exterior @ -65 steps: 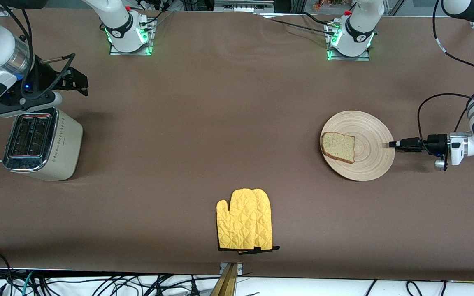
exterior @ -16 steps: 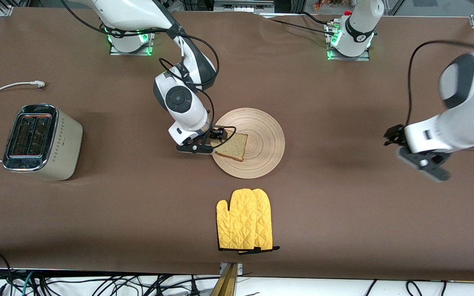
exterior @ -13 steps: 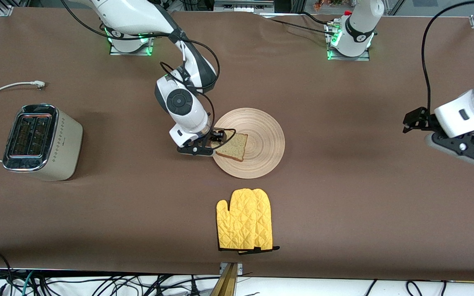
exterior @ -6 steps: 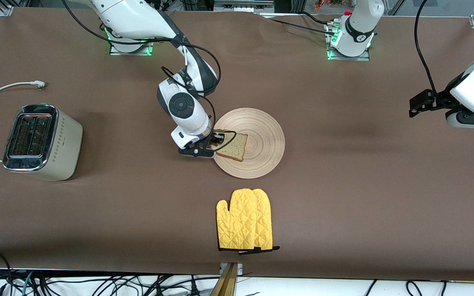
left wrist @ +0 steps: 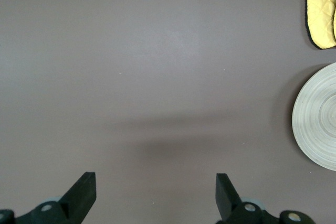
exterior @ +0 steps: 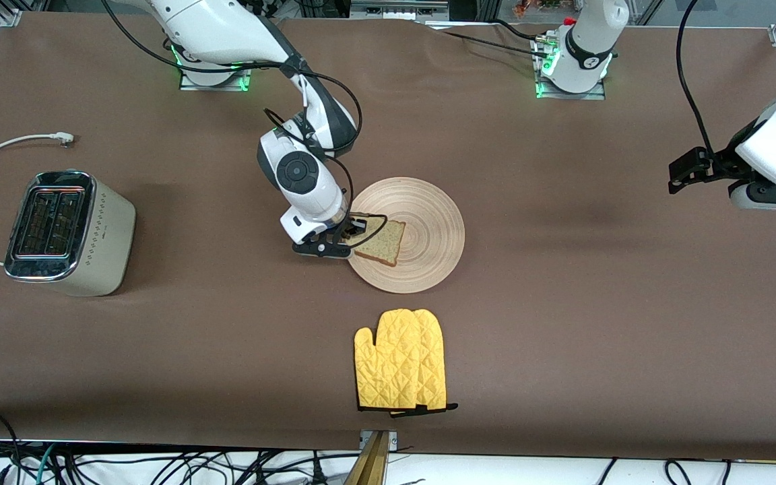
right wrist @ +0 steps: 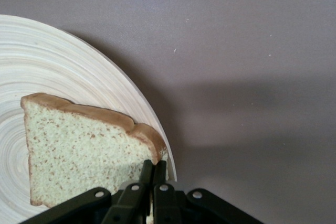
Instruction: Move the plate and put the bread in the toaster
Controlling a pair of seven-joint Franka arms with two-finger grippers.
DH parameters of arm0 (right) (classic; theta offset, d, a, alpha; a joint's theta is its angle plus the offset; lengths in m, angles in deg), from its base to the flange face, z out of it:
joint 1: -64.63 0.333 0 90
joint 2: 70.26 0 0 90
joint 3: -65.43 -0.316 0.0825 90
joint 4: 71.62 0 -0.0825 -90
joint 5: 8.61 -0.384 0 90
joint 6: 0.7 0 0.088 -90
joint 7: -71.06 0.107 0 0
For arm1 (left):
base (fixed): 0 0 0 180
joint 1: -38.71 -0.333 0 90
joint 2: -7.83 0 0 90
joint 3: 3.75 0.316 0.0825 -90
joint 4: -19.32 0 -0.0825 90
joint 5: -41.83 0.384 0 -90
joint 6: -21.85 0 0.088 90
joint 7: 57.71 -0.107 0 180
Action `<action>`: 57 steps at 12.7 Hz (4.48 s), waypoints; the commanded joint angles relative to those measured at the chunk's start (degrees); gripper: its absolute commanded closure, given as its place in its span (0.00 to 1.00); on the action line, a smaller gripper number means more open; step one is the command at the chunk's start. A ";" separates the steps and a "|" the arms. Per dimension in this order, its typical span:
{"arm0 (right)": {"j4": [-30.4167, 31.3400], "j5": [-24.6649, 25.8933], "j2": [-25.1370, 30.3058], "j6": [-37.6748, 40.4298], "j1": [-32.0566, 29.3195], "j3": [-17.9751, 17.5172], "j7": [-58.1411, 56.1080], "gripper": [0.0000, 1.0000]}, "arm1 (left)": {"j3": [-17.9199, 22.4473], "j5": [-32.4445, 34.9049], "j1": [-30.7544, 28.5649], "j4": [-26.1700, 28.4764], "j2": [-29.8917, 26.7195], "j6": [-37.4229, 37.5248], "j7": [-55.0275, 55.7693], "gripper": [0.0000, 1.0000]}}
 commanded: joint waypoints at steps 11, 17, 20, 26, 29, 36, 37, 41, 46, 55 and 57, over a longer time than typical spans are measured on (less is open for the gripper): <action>-14.34 9.28 9.19 33.74 -0.43 3.47 -5.90 1.00 | 0.13 -0.30 0.83 0.01 -0.62 0.04 -0.39 0.00; -17.53 15.95 11.46 47.21 -0.43 20.07 -34.88 1.00 | -0.74 -0.30 0.92 -0.07 -0.62 0.04 -0.30 0.00; -18.83 24.39 11.82 49.85 -0.43 27.80 -47.04 1.00 | -1.10 -0.30 0.92 -0.69 -0.44 0.04 -0.30 0.00; -19.64 34.07 10.86 54.17 -1.04 38.45 -53.83 1.00 | -1.10 -0.30 0.83 -0.69 -0.44 0.74 -0.30 0.00; -19.55 34.42 8.40 52.60 -4.90 39.25 -53.83 1.00 | -1.18 -0.30 0.83 -0.69 -0.44 0.74 -0.30 0.00; -16.75 33.99 5.76 48.99 -8.25 39.17 -53.48 1.00 | -1.18 -0.30 0.83 -0.69 -0.44 0.83 -0.30 0.00; -16.30 33.90 5.76 48.81 -8.25 39.08 -53.22 1.00 | -1.18 -0.30 0.83 -0.69 -0.44 0.83 -0.30 0.00; -16.30 33.64 5.06 48.63 -7.99 39.08 -53.04 1.00 | -1.18 -0.30 0.83 -0.69 -0.44 0.83 -0.30 0.00; -16.30 33.28 3.92 48.20 -7.64 38.73 -52.69 1.00 | -1.18 -0.30 0.83 -0.69 -0.44 1.01 -0.30 0.00; -16.56 31.79 1.28 44.68 -7.64 38.55 -50.84 1.00 | -1.27 -0.30 0.83 -0.69 -0.44 1.01 -0.22 0.00; -16.56 29.60 0.75 44.59 -7.64 38.55 -49.36 1.00 | -1.36 -0.30 0.83 -0.69 -0.44 1.01 -0.22 0.00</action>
